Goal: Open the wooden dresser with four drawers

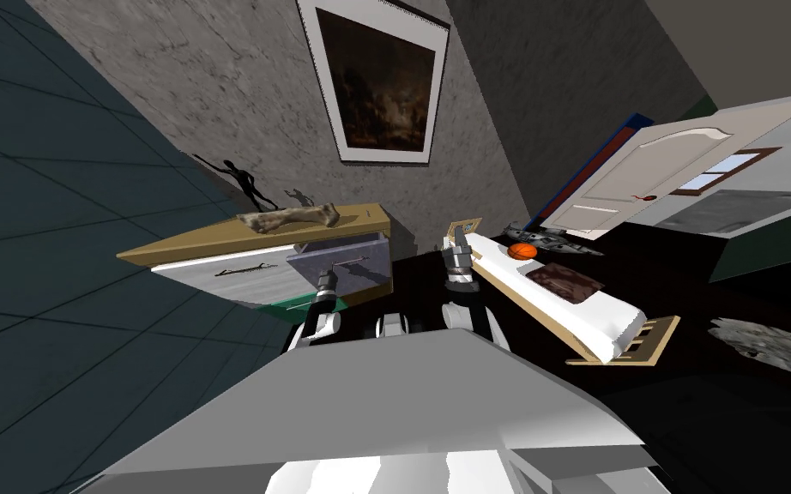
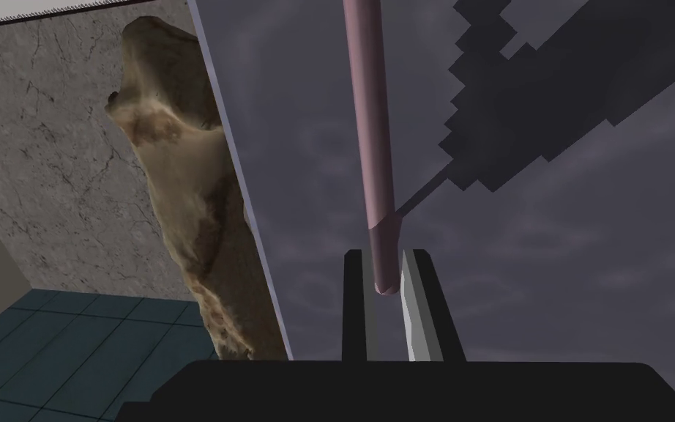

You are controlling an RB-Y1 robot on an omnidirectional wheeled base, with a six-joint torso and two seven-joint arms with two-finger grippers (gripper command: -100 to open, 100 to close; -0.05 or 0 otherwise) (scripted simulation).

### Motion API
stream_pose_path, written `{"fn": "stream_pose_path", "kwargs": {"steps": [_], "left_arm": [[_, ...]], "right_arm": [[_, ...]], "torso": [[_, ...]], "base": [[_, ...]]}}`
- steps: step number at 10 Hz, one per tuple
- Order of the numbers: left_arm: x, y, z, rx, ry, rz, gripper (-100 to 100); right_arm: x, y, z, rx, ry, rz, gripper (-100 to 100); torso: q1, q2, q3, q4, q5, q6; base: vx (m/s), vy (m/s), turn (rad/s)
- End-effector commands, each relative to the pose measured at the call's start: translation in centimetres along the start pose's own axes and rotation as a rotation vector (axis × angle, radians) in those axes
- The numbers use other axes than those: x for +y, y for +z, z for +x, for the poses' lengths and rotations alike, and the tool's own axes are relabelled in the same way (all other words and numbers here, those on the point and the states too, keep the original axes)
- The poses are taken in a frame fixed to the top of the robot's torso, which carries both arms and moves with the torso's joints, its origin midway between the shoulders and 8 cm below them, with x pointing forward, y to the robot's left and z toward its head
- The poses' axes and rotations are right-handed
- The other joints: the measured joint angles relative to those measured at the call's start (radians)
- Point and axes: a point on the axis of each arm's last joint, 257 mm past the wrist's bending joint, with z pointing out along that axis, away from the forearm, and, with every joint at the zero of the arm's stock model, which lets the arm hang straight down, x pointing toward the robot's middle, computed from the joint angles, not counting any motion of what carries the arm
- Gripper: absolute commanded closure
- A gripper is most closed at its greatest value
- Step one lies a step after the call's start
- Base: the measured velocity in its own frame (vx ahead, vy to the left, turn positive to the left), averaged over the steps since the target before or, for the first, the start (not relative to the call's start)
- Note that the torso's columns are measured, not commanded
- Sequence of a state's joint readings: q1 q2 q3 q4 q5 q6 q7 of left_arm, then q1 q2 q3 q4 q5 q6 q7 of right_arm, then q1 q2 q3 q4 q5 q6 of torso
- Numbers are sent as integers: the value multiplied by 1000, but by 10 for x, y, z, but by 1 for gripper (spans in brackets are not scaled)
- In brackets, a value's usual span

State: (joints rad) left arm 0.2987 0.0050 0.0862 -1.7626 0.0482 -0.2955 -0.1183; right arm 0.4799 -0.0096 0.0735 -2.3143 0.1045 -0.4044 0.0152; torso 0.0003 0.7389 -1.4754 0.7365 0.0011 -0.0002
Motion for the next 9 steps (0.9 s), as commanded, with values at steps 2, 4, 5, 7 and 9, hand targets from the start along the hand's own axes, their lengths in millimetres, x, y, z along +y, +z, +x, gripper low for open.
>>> {"fn": "stream_pose_path", "kwargs": {"steps": [2,4,5,7,9], "left_arm": [[2,-6,1,6,2,-14,100],[-8,-2,-1,4,1,-13,-100],[-13,-1,-2,3,1,-13,-100],[-24,2,-3,3,1,-13,-100],[-35,4,-5,3,2,-12,-100]], "right_arm": [[0,0,0,0,0,0,0],[0,0,0,0,0,0,0],[0,0,0,0,0,0,0],[0,0,0,0,0,0,0],[0,0,0,0,0,0,0]], "torso": [[-1,-2,-1,0,0,1],[1,-7,-4,1,-1,0],[1,-8,-5,0,-1,0],[0,-3,-2,1,-1,0],[-1,0,0,2,-1,0]], "base": [[-177,-46,14],[-57,-11,-4],[0,0,0],[11,-1,1],[3,-1,-2]]}}
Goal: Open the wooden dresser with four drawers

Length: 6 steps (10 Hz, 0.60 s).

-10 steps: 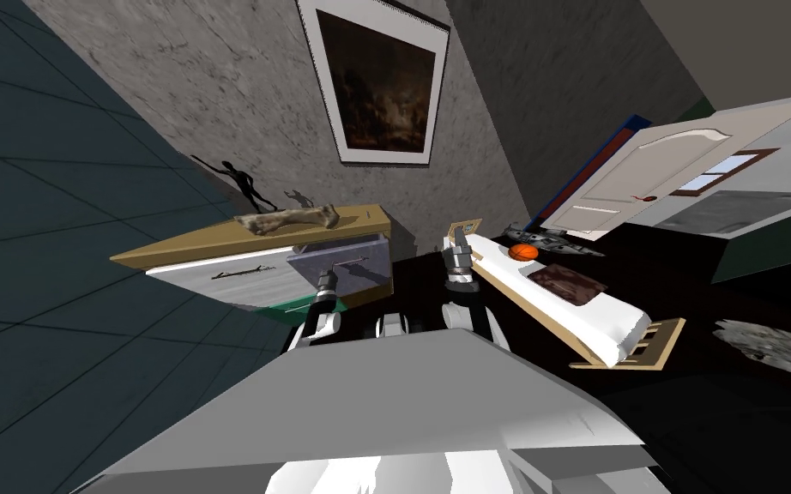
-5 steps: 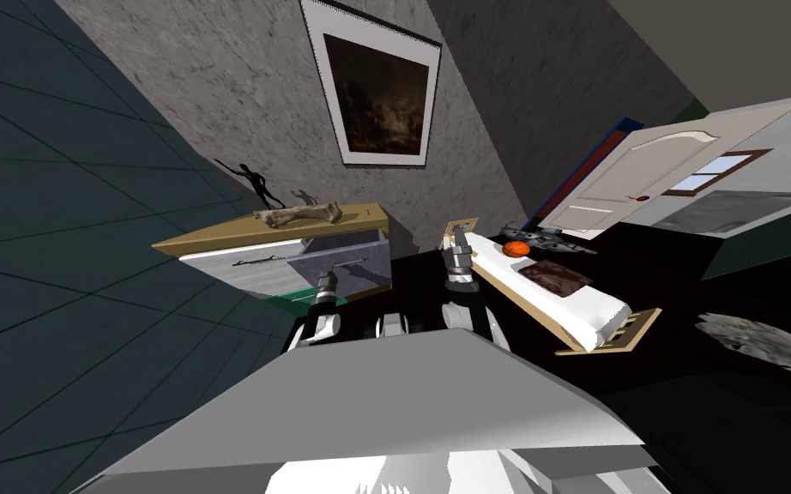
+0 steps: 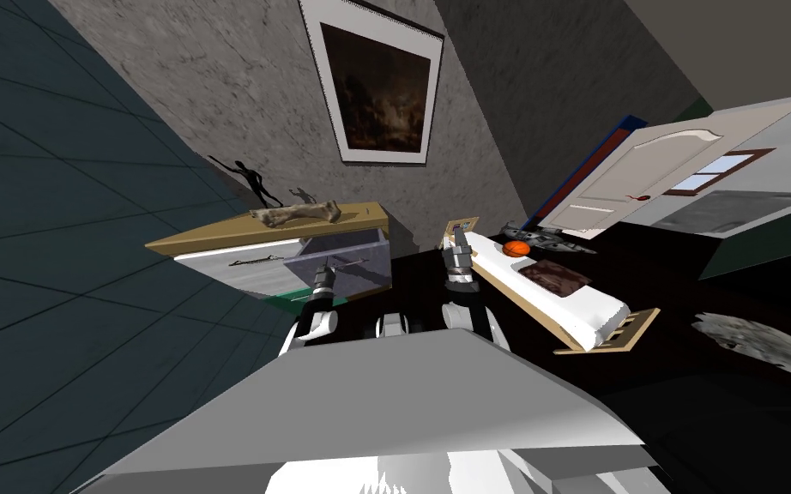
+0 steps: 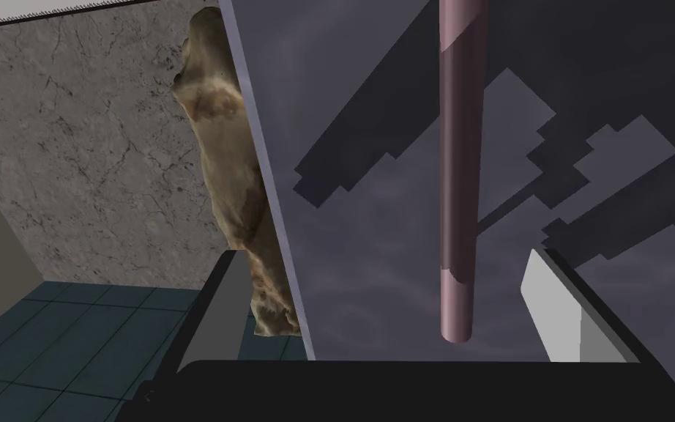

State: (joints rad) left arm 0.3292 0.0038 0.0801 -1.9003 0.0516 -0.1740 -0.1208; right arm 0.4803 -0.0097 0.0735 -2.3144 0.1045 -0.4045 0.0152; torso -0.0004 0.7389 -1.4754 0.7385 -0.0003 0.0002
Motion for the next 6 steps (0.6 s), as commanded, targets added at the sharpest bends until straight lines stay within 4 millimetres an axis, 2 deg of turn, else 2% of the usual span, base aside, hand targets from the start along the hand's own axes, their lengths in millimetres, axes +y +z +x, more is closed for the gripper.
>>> {"fn": "stream_pose_path", "kwargs": {"steps": [1,3,4,5,6], "left_arm": [[-14,3,-3,0,1,0,-100],[-25,4,-5,0,2,0,-100],[-21,4,-3,0,1,0,-100],[-21,4,-3,0,2,-3,0],[-21,4,-3,0,2,-4,0]], "right_arm": [[0,0,0,0,0,0,0],[0,0,0,0,0,0,0],[0,0,0,0,0,0,0],[0,0,0,0,0,0,0],[0,0,0,0,0,0,0]], "torso": [[0,0,0,0,0,0],[0,-1,0,0,0,0],[0,-1,-1,0,0,0],[0,0,0,0,0,0],[0,0,0,0,0,0]], "base": [[0,0,0],[0,0,0],[0,0,0],[0,0,0],[0,0,0]]}}
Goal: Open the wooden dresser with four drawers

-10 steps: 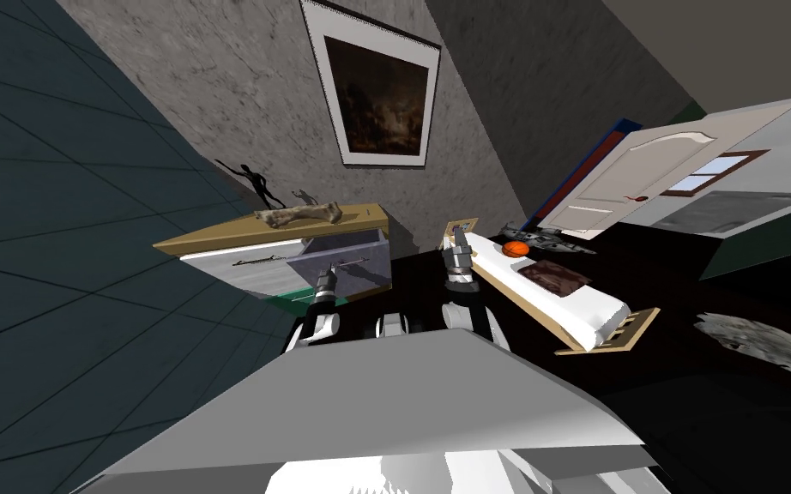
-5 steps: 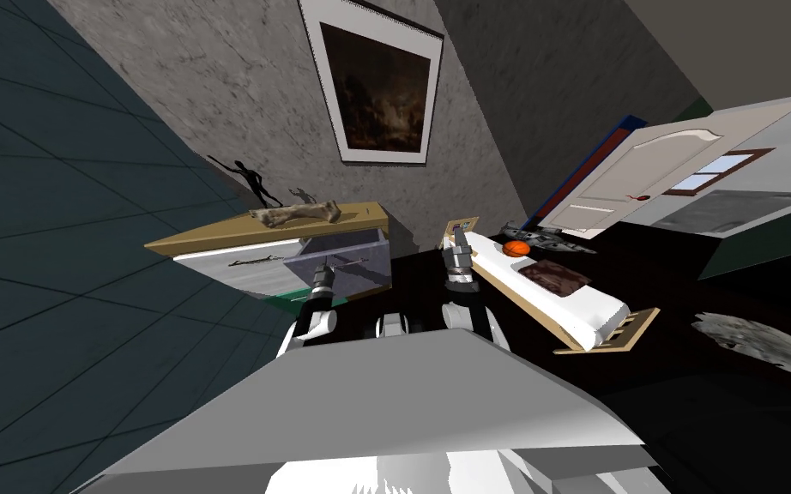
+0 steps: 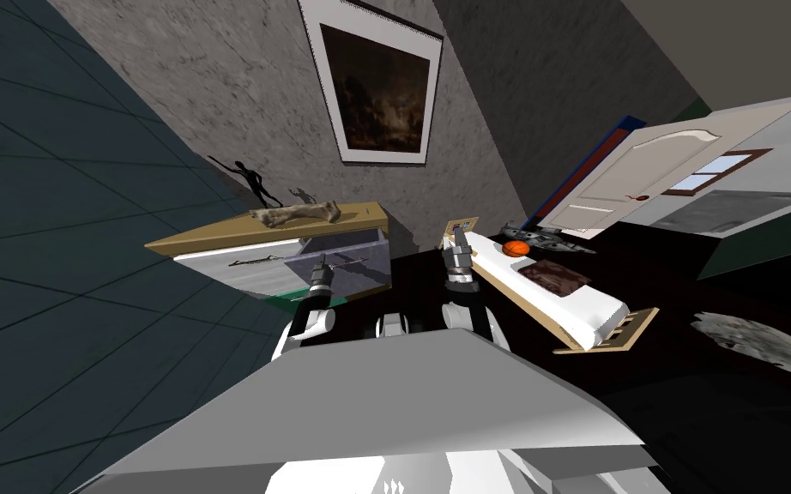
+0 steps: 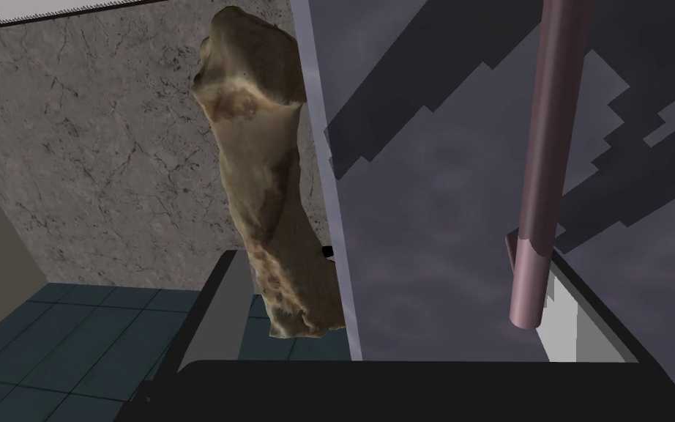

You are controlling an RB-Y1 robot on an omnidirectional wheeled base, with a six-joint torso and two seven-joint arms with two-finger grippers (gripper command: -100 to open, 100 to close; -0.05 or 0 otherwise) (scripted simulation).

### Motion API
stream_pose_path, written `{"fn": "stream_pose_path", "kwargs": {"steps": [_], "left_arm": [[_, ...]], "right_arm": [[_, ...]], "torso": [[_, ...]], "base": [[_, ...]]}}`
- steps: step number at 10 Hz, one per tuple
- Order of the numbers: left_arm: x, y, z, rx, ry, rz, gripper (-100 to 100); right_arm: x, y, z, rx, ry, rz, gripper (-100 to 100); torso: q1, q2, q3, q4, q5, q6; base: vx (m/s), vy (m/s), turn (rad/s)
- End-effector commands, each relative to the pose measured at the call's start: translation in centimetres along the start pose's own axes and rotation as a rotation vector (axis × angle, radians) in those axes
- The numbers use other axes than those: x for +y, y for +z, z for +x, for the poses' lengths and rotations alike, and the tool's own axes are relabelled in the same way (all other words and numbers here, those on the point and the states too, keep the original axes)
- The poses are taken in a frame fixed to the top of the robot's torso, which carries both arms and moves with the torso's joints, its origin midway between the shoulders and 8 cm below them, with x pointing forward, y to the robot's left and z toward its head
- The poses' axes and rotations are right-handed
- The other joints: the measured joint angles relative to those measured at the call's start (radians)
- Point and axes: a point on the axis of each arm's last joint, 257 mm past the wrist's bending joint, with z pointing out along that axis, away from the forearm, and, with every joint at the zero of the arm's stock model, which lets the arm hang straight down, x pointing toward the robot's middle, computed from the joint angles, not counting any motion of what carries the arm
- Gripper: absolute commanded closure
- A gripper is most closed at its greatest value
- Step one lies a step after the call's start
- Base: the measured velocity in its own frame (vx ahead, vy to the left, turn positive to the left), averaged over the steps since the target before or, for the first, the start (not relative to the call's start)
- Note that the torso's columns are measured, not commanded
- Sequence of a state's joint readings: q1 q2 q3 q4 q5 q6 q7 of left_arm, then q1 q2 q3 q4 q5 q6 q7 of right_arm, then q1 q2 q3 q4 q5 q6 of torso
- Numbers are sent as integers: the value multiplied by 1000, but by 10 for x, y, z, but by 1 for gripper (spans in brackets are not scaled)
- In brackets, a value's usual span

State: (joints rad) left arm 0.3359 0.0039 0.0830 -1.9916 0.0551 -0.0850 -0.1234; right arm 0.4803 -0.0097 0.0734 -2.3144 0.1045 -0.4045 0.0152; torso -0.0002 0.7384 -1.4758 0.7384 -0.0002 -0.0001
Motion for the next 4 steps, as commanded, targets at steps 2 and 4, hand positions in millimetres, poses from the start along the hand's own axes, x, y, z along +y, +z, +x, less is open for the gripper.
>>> {"fn": "stream_pose_path", "kwargs": {"steps": [2,4], "left_arm": [[0,0,0,0,0,-1,0],[0,0,0,0,0,-1,0]], "right_arm": [[0,0,0,0,0,0,0],[0,0,0,0,0,0,0]], "torso": [[0,0,0,0,0,0],[0,0,0,0,0,0]], "base": [[0,0,0],[0,0,0]]}}
